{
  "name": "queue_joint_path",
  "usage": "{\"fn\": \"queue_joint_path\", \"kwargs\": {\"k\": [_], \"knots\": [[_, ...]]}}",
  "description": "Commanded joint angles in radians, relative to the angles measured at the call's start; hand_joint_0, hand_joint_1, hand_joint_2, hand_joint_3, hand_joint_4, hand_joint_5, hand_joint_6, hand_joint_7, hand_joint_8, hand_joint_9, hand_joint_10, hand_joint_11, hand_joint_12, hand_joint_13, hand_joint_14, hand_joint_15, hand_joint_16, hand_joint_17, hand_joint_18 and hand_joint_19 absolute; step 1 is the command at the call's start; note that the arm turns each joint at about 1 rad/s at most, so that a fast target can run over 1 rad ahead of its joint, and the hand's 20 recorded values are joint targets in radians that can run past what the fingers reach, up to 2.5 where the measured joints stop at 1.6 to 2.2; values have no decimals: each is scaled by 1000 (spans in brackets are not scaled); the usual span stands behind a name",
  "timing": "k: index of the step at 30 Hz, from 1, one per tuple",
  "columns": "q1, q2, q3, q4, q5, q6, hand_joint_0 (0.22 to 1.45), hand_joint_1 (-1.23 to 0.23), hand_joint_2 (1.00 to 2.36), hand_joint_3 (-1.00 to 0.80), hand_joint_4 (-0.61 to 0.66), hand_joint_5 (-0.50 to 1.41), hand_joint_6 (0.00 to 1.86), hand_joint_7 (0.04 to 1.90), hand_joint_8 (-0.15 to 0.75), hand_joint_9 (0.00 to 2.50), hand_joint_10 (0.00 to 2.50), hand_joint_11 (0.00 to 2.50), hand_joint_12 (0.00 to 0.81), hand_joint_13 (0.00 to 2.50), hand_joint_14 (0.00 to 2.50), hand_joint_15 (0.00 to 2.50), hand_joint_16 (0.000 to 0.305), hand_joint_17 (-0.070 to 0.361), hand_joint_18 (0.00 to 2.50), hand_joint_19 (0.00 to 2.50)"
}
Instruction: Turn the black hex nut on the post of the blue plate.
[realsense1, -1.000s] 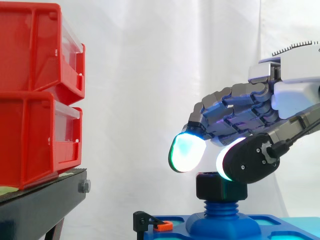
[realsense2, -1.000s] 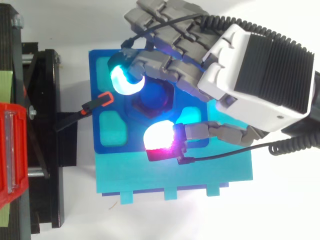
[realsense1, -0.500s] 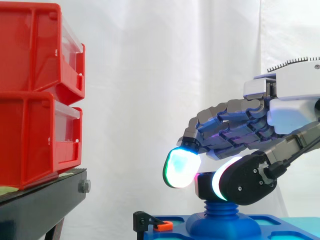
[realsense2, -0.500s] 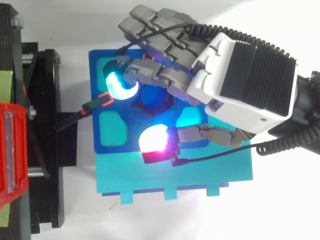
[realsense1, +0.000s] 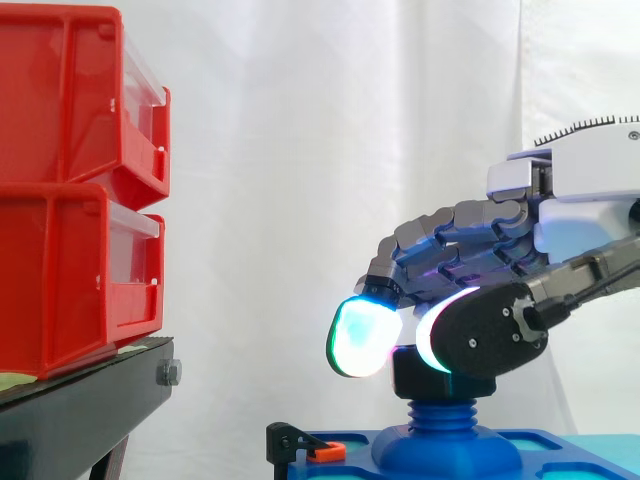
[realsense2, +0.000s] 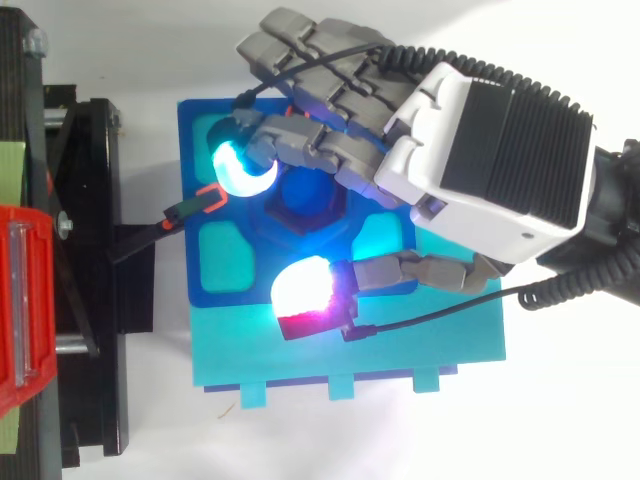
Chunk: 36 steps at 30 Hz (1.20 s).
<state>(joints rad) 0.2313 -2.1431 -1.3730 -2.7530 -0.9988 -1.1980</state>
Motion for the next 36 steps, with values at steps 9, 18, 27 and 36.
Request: {"fn": "queue_joint_path", "kwargs": {"k": [9,18,27,36], "knots": [[-23,0,0,-31,-20,0,377,-422,1000,-500,255,-245,503,1007,254,122,0,18,398,161,0,41,61,137,171,198],[-38,0,0,-73,-29,-3,379,-416,1000,-500,262,-240,503,1009,258,144,0,5,400,189,0,31,61,137,192,174],[-38,2,2,-108,-29,-9,380,-408,1000,-500,244,-245,503,973,260,145,0,5,400,191,0,32,61,137,190,174],[-32,5,43,-111,-29,-25,377,-391,1000,-500,166,-278,503,828,249,109,0,14,402,167,0,53,61,138,152,205]]}}
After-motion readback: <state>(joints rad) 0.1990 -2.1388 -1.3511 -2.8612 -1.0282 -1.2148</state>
